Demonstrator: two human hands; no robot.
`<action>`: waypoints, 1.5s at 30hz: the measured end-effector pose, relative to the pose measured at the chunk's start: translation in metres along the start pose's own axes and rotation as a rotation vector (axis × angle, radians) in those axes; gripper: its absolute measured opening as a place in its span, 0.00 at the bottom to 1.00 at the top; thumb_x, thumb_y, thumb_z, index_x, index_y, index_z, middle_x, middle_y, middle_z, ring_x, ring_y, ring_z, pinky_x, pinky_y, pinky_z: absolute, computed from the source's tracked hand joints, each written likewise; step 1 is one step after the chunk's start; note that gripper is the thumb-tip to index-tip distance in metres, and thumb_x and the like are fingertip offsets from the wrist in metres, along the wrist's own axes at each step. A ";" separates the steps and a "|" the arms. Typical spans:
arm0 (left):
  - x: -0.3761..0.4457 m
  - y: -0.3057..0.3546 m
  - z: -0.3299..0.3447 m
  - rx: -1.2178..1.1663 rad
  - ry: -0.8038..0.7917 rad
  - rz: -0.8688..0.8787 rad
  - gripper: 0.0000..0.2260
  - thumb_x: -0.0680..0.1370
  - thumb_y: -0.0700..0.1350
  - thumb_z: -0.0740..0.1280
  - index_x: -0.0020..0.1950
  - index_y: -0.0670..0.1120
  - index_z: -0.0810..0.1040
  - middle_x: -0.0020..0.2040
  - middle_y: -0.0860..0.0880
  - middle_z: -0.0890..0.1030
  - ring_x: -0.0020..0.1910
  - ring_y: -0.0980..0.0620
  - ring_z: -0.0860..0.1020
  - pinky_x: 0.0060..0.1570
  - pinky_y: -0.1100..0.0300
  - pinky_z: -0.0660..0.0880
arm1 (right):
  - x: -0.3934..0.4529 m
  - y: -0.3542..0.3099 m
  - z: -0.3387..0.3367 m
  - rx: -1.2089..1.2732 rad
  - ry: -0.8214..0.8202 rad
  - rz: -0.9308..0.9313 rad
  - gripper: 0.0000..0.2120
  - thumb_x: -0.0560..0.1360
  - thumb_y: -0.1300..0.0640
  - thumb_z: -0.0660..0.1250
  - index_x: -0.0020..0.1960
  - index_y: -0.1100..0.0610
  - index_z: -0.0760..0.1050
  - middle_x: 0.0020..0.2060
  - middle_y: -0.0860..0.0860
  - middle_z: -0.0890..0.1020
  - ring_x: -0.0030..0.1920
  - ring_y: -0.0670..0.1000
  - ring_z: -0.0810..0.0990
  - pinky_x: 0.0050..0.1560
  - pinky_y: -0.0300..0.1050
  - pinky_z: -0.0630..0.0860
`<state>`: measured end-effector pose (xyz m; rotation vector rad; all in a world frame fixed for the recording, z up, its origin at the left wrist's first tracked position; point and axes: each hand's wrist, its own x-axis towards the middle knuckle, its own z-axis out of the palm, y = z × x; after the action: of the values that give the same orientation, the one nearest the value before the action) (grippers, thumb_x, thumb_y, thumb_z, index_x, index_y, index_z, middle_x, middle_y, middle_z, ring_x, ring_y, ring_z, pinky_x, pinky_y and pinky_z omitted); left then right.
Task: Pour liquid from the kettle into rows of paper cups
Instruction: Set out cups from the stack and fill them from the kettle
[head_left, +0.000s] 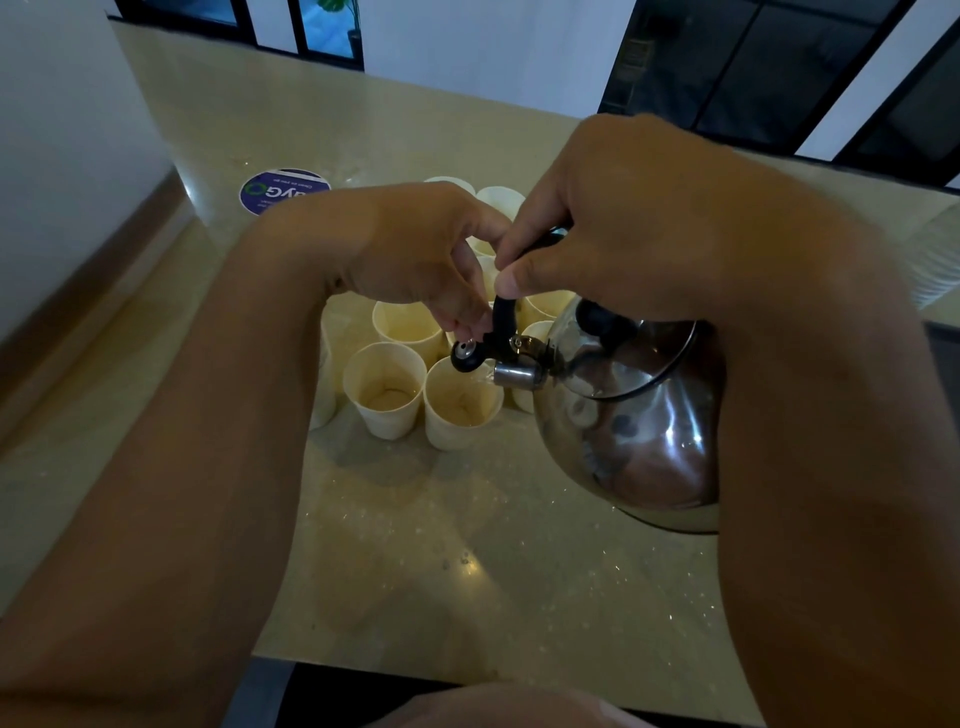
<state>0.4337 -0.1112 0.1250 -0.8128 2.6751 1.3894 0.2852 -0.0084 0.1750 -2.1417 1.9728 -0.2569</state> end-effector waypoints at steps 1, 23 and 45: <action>0.000 0.000 0.000 0.005 0.001 -0.001 0.15 0.73 0.39 0.75 0.49 0.59 0.78 0.40 0.52 0.87 0.39 0.56 0.85 0.40 0.71 0.77 | 0.000 0.000 0.000 -0.006 0.001 -0.003 0.05 0.73 0.44 0.74 0.48 0.41 0.85 0.39 0.38 0.79 0.38 0.37 0.75 0.36 0.31 0.65; 0.003 0.026 0.005 0.130 0.146 -0.001 0.12 0.75 0.44 0.74 0.55 0.57 0.79 0.38 0.54 0.86 0.37 0.57 0.84 0.42 0.64 0.76 | -0.030 0.044 0.000 0.288 0.152 0.098 0.05 0.72 0.43 0.74 0.48 0.39 0.86 0.42 0.32 0.84 0.45 0.31 0.78 0.41 0.32 0.69; 0.133 0.092 0.096 0.224 0.110 0.127 0.13 0.78 0.51 0.70 0.61 0.56 0.77 0.46 0.61 0.76 0.46 0.59 0.78 0.48 0.58 0.74 | -0.084 0.202 0.035 0.715 0.588 0.724 0.21 0.75 0.40 0.72 0.43 0.60 0.85 0.28 0.53 0.76 0.20 0.43 0.67 0.23 0.34 0.64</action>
<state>0.2565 -0.0524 0.1039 -0.7292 2.9433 1.0661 0.0939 0.0614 0.0872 -0.8929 2.2822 -1.3111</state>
